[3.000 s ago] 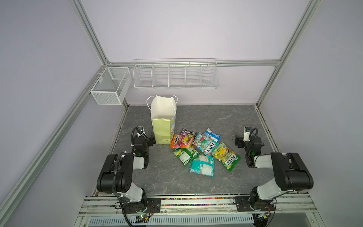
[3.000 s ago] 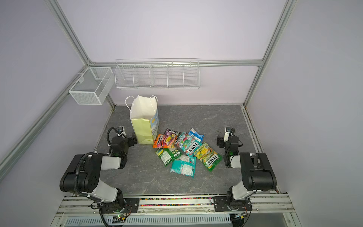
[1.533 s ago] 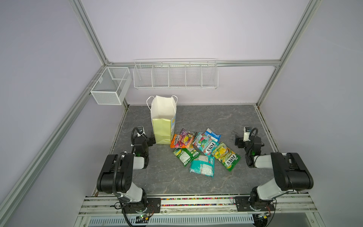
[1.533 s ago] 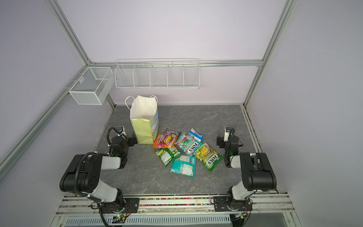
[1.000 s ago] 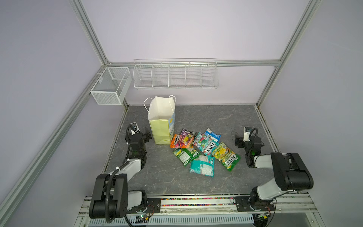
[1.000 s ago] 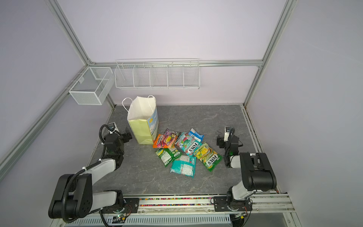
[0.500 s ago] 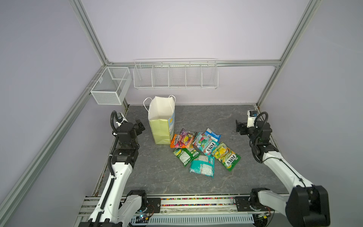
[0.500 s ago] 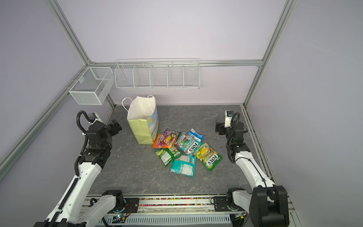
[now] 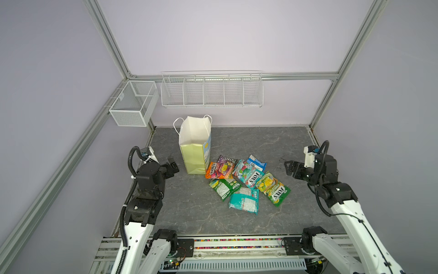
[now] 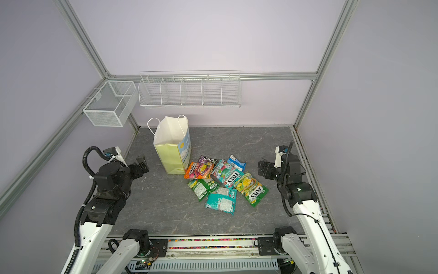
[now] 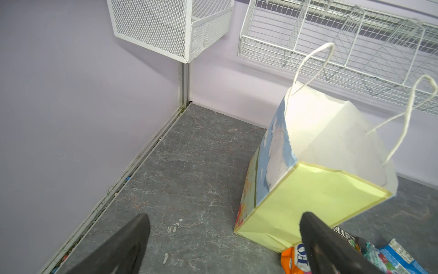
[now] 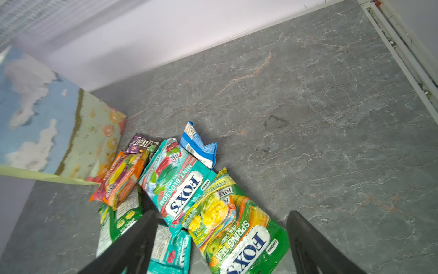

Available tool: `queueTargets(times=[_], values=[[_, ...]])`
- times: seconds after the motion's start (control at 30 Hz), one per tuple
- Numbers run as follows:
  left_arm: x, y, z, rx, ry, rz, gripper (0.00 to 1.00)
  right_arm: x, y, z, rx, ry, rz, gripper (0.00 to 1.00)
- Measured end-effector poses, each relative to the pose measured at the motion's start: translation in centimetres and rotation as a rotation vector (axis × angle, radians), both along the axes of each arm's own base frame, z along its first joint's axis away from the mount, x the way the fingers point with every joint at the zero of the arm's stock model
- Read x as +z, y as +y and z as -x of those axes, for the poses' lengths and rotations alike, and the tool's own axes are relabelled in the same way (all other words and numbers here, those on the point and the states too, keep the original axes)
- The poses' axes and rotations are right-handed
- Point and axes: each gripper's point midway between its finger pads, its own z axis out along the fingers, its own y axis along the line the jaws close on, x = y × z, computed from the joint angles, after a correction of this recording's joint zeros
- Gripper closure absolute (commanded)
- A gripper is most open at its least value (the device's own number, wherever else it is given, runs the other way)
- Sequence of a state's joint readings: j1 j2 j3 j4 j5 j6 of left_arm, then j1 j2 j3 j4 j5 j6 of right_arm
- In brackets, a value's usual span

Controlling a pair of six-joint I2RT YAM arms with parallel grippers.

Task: Place the snacks into the paper bag
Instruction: Pick up the paper bag from the top-left of the table.

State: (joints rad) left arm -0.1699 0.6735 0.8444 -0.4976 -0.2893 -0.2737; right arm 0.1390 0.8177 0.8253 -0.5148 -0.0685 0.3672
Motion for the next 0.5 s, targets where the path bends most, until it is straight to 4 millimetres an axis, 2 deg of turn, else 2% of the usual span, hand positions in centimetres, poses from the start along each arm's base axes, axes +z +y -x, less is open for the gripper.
queueTargets(times=[0.13,0.3,0.5], values=[[-0.7,-0.6,0.4,-0.031,0.028,0.014,0.01,0.1,0.9,0.9,0.041,-0.007,-0.036,0.12],[-1.7,-1.5,0.7,-0.078,0.061,0.027,0.0,-1.6,2.3,1.5,0.101,0.064,-0.086,0.12],[-1.7,-2.3,0.7,-0.115,0.064,0.056,0.02,-3.0,4.4,1.9,0.188,0.142,-0.147,0.12]])
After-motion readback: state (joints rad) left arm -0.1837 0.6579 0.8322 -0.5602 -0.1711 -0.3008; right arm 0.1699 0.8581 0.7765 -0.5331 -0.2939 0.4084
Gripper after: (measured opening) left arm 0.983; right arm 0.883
